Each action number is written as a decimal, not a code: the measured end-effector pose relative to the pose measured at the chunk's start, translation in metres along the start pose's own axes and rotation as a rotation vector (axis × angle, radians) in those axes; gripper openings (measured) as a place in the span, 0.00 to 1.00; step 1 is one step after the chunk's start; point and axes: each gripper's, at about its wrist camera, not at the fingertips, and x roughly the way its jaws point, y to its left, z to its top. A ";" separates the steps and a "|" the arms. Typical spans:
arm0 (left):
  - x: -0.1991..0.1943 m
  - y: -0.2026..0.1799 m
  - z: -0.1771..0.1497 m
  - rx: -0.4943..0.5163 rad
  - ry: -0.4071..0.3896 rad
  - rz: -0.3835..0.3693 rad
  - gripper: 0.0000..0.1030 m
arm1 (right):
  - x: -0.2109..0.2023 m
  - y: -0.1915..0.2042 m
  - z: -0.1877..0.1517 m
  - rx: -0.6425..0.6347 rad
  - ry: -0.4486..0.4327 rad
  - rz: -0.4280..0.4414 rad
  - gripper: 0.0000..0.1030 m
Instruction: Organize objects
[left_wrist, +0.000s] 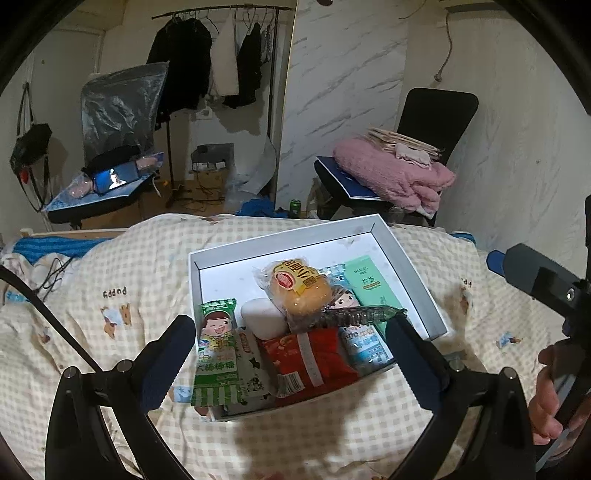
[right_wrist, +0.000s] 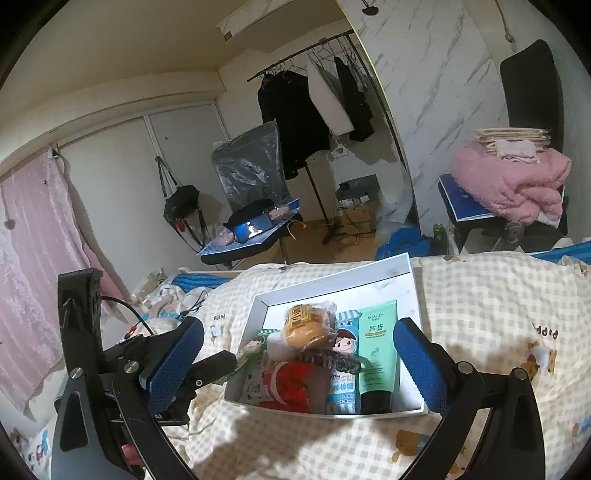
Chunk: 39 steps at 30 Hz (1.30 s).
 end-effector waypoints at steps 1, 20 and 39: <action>0.000 0.000 0.000 -0.001 0.001 -0.004 1.00 | 0.001 0.000 0.000 -0.001 0.005 0.001 1.00; 0.004 0.010 0.001 -0.053 0.006 -0.012 1.00 | 0.005 0.010 -0.006 -0.029 0.017 -0.001 1.00; 0.005 0.009 0.001 -0.051 0.010 -0.005 1.00 | 0.012 0.015 -0.010 -0.031 0.034 0.001 1.00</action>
